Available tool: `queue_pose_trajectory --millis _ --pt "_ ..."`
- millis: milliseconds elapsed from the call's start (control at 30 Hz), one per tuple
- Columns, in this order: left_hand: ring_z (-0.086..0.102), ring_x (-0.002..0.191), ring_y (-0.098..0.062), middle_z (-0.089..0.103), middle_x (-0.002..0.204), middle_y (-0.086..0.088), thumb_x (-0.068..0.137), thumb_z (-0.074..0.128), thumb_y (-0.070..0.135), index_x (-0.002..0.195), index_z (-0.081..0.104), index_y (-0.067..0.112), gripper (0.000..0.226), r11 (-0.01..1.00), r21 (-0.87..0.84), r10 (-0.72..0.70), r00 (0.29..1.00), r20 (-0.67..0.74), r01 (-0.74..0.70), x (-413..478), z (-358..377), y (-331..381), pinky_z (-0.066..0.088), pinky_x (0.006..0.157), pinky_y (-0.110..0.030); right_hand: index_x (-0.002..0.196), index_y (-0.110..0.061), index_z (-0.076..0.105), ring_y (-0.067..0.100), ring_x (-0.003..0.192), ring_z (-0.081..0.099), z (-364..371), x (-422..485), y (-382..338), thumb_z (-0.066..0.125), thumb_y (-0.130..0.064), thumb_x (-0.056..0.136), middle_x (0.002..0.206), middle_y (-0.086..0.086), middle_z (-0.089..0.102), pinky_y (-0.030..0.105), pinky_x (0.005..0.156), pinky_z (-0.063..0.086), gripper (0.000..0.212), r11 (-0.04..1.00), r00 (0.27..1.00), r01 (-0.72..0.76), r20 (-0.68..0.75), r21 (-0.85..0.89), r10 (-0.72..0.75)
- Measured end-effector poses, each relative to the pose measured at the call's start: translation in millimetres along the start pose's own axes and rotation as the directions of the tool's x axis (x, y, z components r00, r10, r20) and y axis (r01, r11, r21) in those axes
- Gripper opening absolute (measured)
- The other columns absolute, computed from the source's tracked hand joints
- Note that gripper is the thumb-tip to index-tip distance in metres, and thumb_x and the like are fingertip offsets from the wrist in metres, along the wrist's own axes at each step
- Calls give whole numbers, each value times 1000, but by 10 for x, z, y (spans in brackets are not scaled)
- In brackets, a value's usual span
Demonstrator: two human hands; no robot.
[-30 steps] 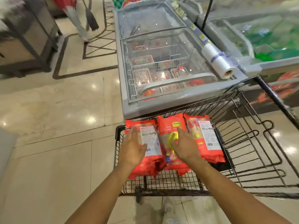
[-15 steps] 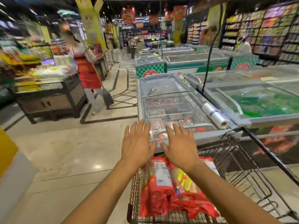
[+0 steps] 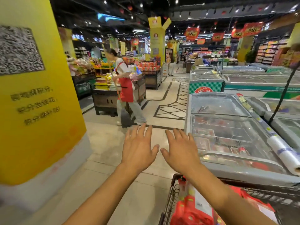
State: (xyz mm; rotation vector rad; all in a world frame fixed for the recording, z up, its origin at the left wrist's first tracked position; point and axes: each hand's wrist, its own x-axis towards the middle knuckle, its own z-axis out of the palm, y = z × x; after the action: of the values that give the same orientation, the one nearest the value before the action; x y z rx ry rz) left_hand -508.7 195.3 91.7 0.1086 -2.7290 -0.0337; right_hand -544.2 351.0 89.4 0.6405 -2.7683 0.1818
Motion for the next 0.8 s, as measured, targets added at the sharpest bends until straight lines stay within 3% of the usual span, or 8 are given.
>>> queue_pose_trajectory --millis 167,333,567,800 --pt "15 158 -27 18 172 -4 102 42 60 164 16 23 77 972 89 -217 976 -2 216 -137 -249 -526 11 128 -49 159 -23 24 28 153 22 9 421 -539 43 -57 100 166 9 27 50 125 15 71 975 976 216 27 58 -218" --pt "15 158 -28 18 172 -5 102 42 60 164 16 22 78 882 213 -420 906 -49 420 -367 -494 -924 11 128 -49 157 -25 28 28 151 25 12 702 -1069 45 -58 99 163 7 32 49 123 18 69 896 903 426 -1 125 -430" --pt "17 157 -29 19 171 -5 101 40 62 164 16 22 78 681 349 -655 749 -102 643 -1028 -779 -1258 14 127 -50 157 -24 24 26 151 23 37 723 -1845 45 -54 100 164 7 27 48 122 18 68 679 706 689 -24 254 -708" --pt "25 152 -30 28 167 -7 100 47 58 161 22 20 77 417 418 -833 523 -179 807 -2024 -1163 -1448 20 125 -49 157 -24 25 27 153 21 0 177 -2826 46 -54 101 166 6 23 48 123 15 67 424 479 827 -67 370 -875"
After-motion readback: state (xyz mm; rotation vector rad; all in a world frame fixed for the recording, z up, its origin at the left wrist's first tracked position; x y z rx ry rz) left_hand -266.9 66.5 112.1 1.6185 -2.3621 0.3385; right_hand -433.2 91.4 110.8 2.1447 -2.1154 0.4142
